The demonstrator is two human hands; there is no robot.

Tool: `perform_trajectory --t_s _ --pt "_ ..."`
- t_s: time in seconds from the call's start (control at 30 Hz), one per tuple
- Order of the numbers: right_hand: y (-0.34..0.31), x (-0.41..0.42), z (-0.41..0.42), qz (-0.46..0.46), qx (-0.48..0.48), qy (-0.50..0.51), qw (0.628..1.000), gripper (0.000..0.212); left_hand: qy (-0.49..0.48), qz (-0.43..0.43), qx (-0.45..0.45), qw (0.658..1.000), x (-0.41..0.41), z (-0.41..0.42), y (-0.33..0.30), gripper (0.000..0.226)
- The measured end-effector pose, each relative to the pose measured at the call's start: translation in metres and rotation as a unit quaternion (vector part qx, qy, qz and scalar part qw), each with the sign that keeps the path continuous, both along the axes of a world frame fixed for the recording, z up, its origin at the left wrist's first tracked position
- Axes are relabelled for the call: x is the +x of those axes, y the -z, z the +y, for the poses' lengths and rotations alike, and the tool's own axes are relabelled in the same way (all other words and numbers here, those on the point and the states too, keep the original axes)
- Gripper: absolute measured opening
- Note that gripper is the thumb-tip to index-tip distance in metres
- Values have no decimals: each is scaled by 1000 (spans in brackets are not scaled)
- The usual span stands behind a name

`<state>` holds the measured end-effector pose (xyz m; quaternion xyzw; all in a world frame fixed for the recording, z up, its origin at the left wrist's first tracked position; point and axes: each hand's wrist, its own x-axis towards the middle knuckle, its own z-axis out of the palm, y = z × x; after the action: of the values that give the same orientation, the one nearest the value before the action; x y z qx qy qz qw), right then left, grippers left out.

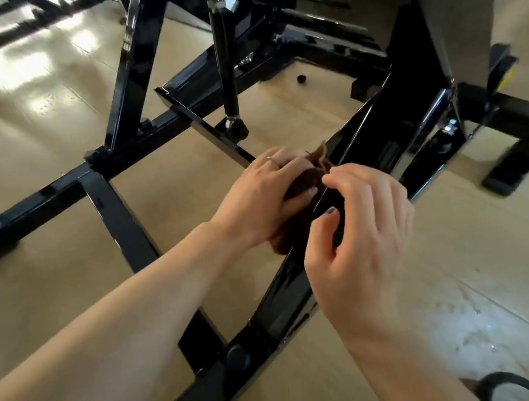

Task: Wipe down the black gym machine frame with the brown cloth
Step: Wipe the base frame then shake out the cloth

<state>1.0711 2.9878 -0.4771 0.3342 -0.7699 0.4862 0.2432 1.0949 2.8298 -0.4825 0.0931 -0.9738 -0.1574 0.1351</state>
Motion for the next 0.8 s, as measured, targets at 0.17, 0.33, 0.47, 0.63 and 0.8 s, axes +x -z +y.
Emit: perform_trajectory --t_s 0.17,0.33,0.47,0.63,0.8 --pt "18 2 -5 64 102 29 992 27 12 17 -54 998 34 -8 32 36" --pt "33 1 -7 107 145 31 983 32 60 9 -46 997 -5 -5 6 43" --pt "30 -1 -7 127 183 28 974 46 80 -18 -52 995 -29 -6 -9 26" --pt "13 0 1 144 312 -1 939 57 32 3 31 999 -28 -6 -6 28" --pt "-14 -13 -10 201 469 -5 860 47 91 39 -29 995 12 -15 8 35"
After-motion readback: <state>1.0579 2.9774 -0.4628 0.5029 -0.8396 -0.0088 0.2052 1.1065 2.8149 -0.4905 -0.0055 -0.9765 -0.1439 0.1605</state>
